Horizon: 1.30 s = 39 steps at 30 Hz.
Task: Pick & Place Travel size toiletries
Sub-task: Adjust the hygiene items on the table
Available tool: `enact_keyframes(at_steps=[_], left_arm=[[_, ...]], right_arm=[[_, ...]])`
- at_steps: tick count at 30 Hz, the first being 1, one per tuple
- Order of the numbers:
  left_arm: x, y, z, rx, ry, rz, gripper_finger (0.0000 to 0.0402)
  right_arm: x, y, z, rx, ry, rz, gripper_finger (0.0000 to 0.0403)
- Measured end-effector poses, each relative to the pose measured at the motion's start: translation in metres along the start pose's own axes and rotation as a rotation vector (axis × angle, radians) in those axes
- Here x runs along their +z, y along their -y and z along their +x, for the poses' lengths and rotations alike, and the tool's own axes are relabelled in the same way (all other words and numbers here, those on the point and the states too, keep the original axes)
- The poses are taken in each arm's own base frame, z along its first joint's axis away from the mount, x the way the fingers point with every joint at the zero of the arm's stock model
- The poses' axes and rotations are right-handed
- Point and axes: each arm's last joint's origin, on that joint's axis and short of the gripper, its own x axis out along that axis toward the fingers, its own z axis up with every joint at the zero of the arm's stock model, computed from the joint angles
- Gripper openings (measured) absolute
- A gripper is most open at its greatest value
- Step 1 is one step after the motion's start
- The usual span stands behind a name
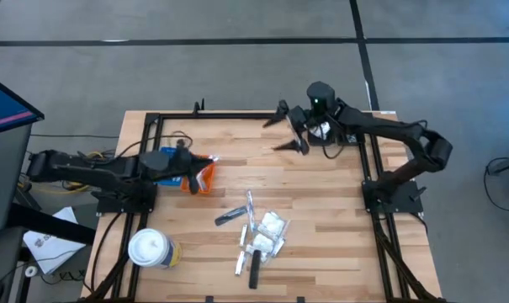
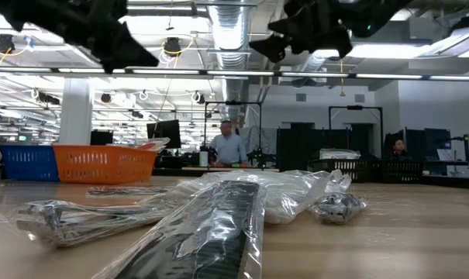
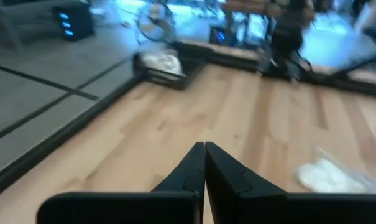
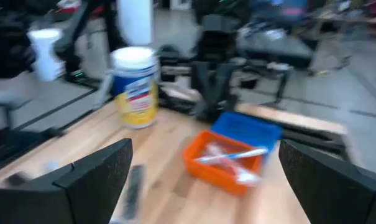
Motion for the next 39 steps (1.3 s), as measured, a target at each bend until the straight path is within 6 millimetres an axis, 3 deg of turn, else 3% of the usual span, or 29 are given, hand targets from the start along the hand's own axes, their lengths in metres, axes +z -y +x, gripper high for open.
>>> enact_keyframes(at_steps=[6, 11, 19, 23, 28, 39], left_arm=[[0.018, 0.034, 0.034, -0.088, -0.115, 0.092, 0.0002], [0.021, 0.055, 0.061, -0.193, -0.274, 0.044, 0.0002], [0.018, 0.082, 0.088, -0.228, -0.617, -0.130, 0.0002], [0.019, 0.100, 0.098, -0.293, -0.741, -0.261, 0.0002], [0.026, 0.127, 0.104, -0.292, -0.763, -0.360, 0.0002], [0.038, 0.166, 0.114, -0.124, -0.833, -0.491, 0.0001]], right_arm=[[0.005, -0.040, 0.007, 0.135, -0.113, 0.025, 0.0396], [-0.009, -0.064, 0.016, 0.254, -0.227, 0.088, 0.0397], [-0.066, -0.098, 0.026, 0.296, -0.231, 0.181, 0.0396], [-0.093, -0.114, 0.023, 0.163, -0.170, 0.204, 0.0398], [-0.115, -0.141, 0.023, 0.035, -0.138, 0.148, 0.0399], [-0.108, -0.192, 0.043, 0.109, -0.090, 0.016, 0.0400]])
